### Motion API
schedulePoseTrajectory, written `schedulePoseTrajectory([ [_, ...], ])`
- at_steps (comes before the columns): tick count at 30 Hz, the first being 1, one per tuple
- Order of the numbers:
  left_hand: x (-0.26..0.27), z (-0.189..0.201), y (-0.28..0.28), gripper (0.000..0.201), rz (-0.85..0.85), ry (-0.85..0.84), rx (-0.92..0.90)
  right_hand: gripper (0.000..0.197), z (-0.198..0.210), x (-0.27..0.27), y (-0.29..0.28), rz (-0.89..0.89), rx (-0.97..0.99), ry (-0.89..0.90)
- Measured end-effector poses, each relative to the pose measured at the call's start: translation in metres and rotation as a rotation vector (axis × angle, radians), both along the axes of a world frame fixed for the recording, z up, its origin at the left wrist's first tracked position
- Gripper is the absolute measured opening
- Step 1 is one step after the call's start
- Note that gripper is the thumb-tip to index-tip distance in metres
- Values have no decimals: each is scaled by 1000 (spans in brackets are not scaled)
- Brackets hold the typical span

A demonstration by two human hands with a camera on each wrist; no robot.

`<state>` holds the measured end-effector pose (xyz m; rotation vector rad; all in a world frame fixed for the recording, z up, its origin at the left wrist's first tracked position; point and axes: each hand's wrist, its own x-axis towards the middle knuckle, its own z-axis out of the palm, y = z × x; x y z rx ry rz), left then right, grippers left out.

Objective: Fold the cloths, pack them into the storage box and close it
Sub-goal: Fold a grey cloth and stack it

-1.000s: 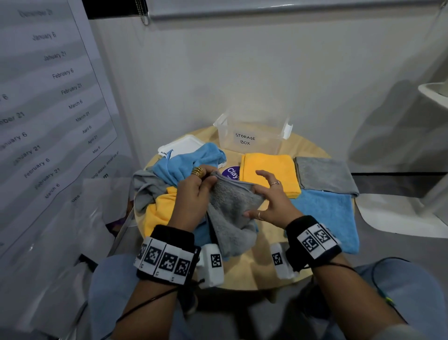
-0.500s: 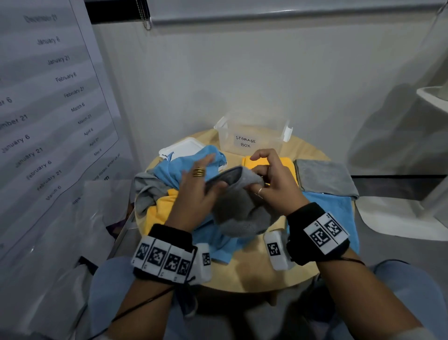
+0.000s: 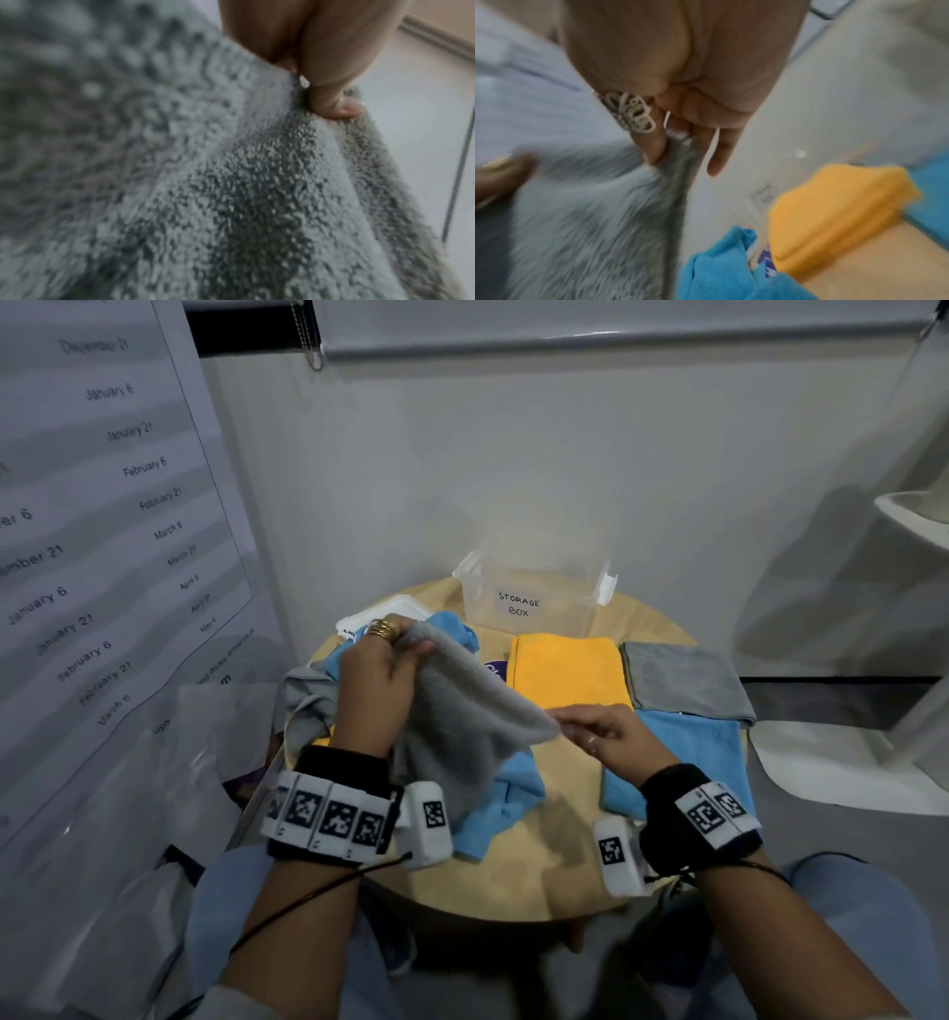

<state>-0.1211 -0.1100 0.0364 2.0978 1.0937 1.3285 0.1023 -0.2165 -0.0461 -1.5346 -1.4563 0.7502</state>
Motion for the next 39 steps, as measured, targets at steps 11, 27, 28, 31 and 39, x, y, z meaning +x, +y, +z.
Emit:
schedulePoseTrajectory([
  [11, -4, -2, 7, 8, -88, 8, -43, 74, -16, -51, 20, 26, -3, 400],
  [27, 36, -9, -1, 35, -294, 320, 0, 50, 24, -9, 9, -114, 121, 82],
  [28, 44, -7, -4, 29, -342, 310, 3, 59, 31, -12, 10, -22, 63, 66],
  [31, 58, 6, -3, 26, -373, 304, 27, 33, 36, -10, 10, 72, -129, -36],
  [39, 122, 5, 49, 36, -342, 626, -145, 17, 43, 93, 2, -65, -369, -323],
])
